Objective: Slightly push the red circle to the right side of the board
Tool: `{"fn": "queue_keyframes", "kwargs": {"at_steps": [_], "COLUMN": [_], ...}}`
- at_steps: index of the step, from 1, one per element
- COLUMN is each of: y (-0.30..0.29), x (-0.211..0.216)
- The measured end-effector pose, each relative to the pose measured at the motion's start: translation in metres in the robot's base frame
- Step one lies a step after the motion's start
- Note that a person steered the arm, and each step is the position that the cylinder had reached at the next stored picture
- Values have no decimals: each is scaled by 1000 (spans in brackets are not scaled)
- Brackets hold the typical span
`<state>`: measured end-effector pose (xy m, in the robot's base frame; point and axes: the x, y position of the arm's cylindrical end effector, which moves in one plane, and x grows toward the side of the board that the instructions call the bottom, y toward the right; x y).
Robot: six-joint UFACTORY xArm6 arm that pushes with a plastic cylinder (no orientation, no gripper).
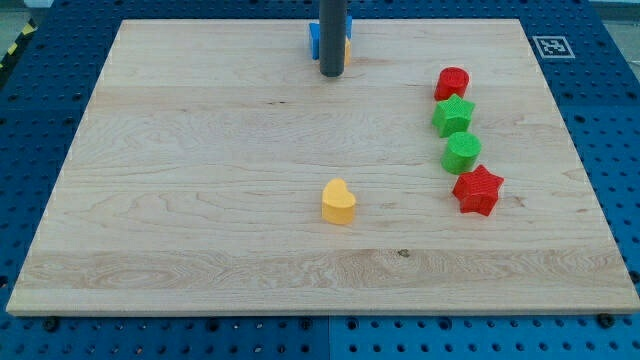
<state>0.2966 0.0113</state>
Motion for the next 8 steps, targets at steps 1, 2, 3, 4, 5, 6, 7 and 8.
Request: {"fn": "queue_keyframes", "kwargs": {"at_steps": [1, 2, 3, 4, 5, 6, 7, 8], "y": [0, 0, 11, 46, 101, 175, 259, 302], "x": [-9, -14, 13, 17, 17, 17, 17, 51]}}
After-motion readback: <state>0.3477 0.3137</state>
